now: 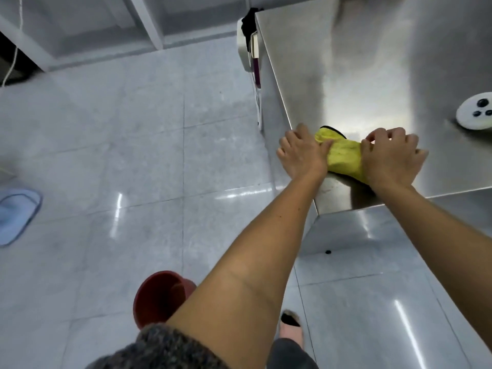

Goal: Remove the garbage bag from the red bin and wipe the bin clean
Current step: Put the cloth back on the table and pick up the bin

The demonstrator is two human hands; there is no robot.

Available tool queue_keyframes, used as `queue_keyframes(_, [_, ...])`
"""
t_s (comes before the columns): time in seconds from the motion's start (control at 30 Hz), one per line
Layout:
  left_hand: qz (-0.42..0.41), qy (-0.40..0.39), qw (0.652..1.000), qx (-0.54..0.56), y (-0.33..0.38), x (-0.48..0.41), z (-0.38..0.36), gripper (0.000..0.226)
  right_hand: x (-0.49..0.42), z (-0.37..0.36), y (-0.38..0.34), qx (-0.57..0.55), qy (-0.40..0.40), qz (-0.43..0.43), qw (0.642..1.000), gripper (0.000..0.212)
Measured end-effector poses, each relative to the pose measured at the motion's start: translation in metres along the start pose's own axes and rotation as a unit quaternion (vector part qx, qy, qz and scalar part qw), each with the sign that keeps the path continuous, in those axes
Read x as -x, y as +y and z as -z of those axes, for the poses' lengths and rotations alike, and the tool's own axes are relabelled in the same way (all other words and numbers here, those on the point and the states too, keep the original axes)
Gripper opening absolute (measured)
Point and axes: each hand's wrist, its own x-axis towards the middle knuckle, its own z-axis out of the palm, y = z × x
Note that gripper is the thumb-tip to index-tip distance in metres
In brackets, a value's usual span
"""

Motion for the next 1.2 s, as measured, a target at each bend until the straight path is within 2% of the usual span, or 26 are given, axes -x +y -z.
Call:
queue_keyframes(0.13, [0.015,-0.034,0.996,0.081,-0.008,-0.001,0.007,0.066,-0.006,0.004,-0.010,-0.004,-0.045,0.061,0.997,0.035])
queue_keyframes(0.23, [0.021,-0.002,0.994,0.107,-0.048,0.004,0.028,0.060,-0.004,0.011,-0.041,-0.032,-0.036,0.138,0.989,0.035])
queue_keyframes(0.43, [0.117,0.023,0.992,-0.033,-0.206,0.044,0.092,0.060,0.043,0.012,-0.152,-0.085,-0.120,0.263,0.954,0.049])
queue_keyframes(0.6, [0.211,0.014,0.968,-0.136,-0.334,0.108,0.143,0.062,0.128,-0.004,-0.251,-0.091,-0.193,0.363,0.907,0.053])
queue_keyframes(0.73, [0.274,0.019,0.947,-0.165,-0.414,0.158,0.175,0.062,0.202,-0.023,-0.319,-0.086,-0.238,0.427,0.868,0.054])
queue_keyframes(0.93, [0.332,0.002,0.929,-0.166,-0.504,0.211,0.186,0.061,0.298,-0.075,-0.382,-0.073,-0.277,0.487,0.825,0.055])
queue_keyframes(1.07, [0.333,-0.014,0.926,-0.178,-0.544,0.227,0.174,0.060,0.339,-0.115,-0.394,-0.061,-0.301,0.507,0.806,0.054])
queue_keyframes(1.2, [0.348,0.007,0.924,-0.157,-0.566,0.233,0.152,0.059,0.364,-0.156,-0.395,-0.038,-0.320,0.537,0.779,0.055])
